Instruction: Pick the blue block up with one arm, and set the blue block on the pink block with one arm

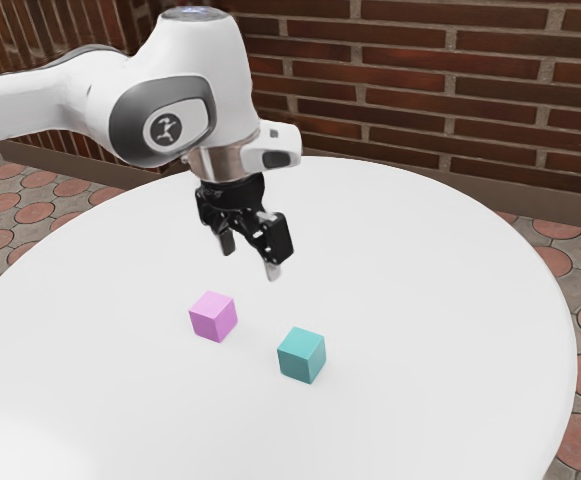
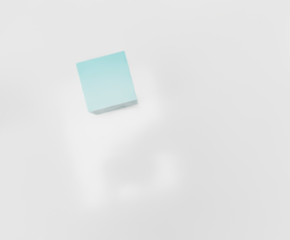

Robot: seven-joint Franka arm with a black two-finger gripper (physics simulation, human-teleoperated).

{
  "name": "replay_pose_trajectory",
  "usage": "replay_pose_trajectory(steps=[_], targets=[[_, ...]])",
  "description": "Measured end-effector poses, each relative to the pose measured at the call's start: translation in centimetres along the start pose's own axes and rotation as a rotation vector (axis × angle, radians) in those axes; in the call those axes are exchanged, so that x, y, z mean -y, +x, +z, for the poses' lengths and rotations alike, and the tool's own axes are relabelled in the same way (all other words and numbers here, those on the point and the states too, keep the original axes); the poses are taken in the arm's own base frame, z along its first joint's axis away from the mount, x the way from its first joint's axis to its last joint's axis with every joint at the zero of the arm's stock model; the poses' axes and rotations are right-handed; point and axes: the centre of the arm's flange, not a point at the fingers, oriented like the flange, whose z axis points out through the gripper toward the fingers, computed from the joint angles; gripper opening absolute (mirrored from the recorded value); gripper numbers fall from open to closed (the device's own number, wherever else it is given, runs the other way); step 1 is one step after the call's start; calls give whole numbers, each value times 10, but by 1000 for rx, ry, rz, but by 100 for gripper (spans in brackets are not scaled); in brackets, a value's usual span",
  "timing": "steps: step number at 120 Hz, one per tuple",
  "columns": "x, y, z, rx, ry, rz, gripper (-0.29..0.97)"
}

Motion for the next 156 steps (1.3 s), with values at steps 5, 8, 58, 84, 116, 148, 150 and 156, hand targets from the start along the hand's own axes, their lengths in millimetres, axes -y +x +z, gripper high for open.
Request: replay_pose_trajectory(steps=[5,8,58,84,116,148,150,156], targets=[[-5,-1,14,-7,-6,6,68],[-9,-2,21,-12,-11,10,68],[-26,1,127,-40,-72,25,68],[-40,11,163,-51,-110,53,68],[20,33,181,-85,-120,-35,68],[20,43,208,-79,-143,-24,68],[21,44,209,-80,-145,-24,68],[23,47,211,-82,-147,-27,68]])
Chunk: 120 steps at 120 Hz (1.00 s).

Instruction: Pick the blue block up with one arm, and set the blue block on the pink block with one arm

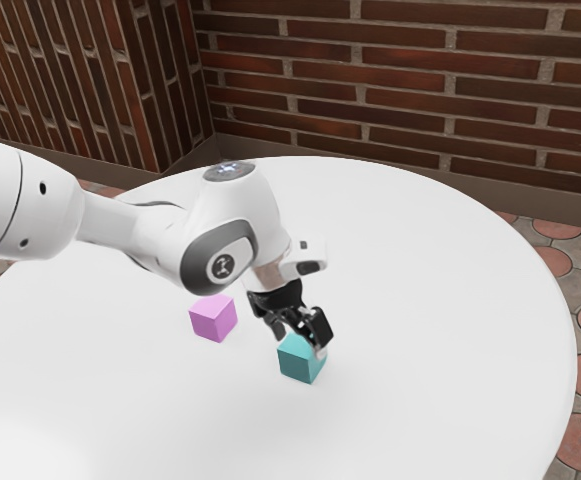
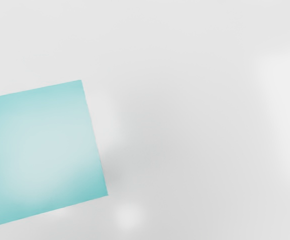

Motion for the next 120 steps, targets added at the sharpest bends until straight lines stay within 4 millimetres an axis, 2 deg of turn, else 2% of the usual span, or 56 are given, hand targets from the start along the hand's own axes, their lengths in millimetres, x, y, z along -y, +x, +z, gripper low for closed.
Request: replay_pose_trajectory(steps=[39,82,108,120], targets=[[24,16,14,-4,-10,-26,68],[29,17,31,19,-20,-18,68],[32,20,33,17,-23,-10,68],[46,21,33,13,-14,-31,68]])
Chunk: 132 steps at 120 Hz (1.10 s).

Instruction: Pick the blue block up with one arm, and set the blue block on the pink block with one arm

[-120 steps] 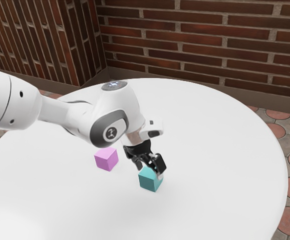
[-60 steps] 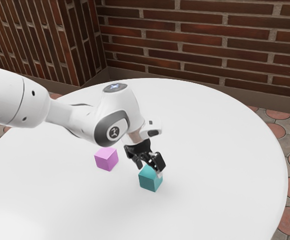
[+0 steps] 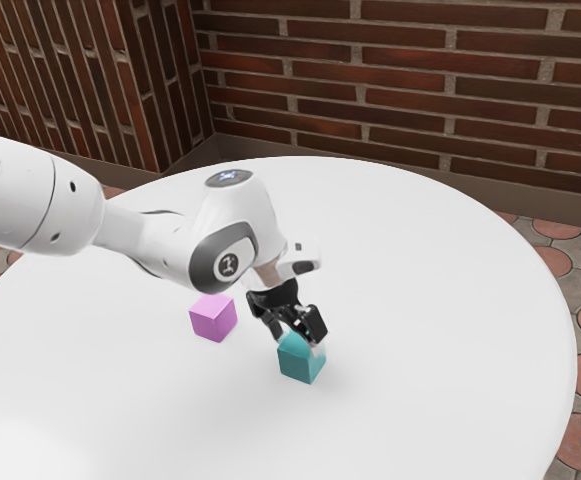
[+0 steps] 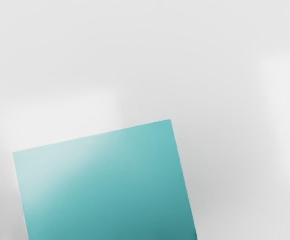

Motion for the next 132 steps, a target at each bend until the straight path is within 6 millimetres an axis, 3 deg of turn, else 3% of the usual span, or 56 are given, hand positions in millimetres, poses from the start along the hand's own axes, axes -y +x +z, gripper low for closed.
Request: replay_pose_trajectory(steps=[132], targets=[[12,5,39,40,-19,-65,68]])
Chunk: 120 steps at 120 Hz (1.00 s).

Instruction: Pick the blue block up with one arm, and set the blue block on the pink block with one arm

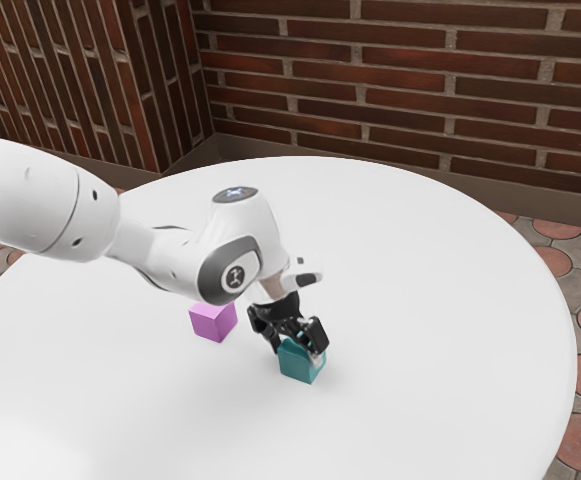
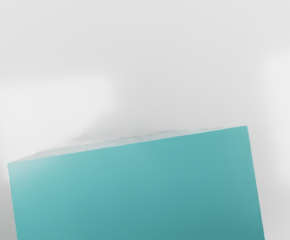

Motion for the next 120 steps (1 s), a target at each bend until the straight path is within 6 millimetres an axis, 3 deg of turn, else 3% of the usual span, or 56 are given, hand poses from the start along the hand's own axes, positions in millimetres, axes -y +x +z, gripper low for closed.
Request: replay_pose_trajectory(steps=[38,94,112,120], targets=[[1,3,7,6,-6,-7,60],[-1,6,-4,-7,1,-8,40],[-3,7,-14,-20,6,-8,36],[-6,7,-30,-36,13,-3,37]])
